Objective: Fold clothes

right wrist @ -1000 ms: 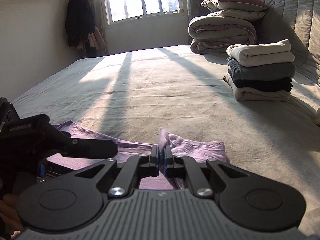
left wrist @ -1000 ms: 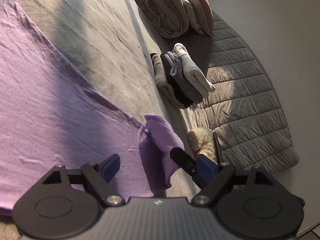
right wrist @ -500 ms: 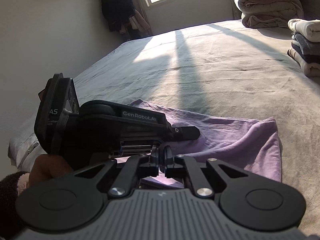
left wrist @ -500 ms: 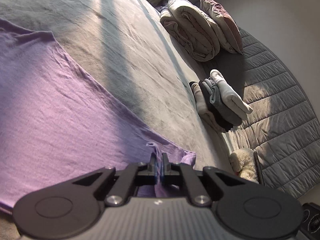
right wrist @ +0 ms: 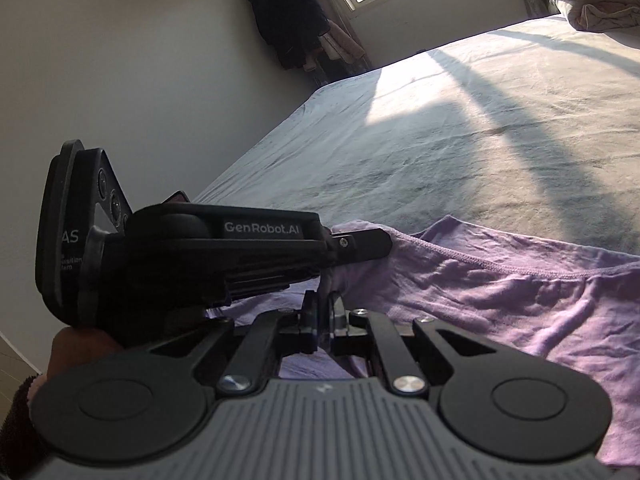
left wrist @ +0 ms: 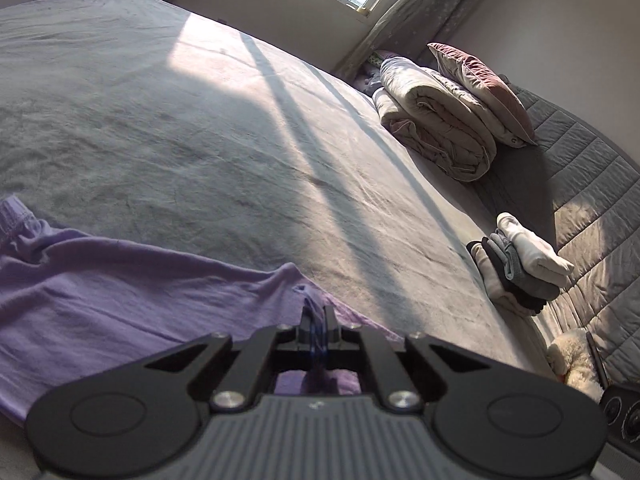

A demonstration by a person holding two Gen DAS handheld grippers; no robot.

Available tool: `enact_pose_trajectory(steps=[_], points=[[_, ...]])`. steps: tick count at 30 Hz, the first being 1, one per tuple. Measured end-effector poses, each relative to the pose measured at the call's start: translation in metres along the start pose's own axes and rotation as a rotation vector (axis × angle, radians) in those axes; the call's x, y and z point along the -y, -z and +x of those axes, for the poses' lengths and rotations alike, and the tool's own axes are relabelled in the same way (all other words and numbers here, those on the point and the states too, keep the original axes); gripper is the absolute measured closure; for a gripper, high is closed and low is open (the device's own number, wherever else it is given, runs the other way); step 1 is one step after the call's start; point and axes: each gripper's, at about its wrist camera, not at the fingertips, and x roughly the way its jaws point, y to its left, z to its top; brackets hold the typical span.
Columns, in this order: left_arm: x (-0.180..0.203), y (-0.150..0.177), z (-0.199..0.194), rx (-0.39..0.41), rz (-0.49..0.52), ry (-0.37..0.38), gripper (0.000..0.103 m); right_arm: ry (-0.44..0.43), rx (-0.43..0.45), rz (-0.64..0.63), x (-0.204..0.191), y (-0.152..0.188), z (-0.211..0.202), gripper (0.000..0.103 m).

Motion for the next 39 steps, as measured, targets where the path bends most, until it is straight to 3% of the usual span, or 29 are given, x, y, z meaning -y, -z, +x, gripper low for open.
enact_pose_trajectory(steps=[7,16,31,34,39], points=[[-0.051,-0.015,-0.016,0.035,0.029,-0.106,0.101,-0.065,-0.038,0.036,-0.031,0.000,0.057,0.096],[-0.112,-0.027,-0.041,0.069,-0.067,-0.150,0.101,-0.118,-0.066,0.085,-0.056,0.009,0.112,0.096],[-0.152,-0.021,-0.057,0.092,-0.091,-0.270,0.100,-0.162,-0.102,0.128,-0.074,0.028,0.149,0.093],[-0.158,-0.019,-0.066,0.120,-0.131,-0.271,0.099,-0.185,-0.139,0.152,-0.074,0.031,0.157,0.086],[-0.161,-0.017,-0.090,0.200,-0.157,-0.279,0.099,-0.266,-0.184,0.148,-0.082,0.033,0.152,0.086]])
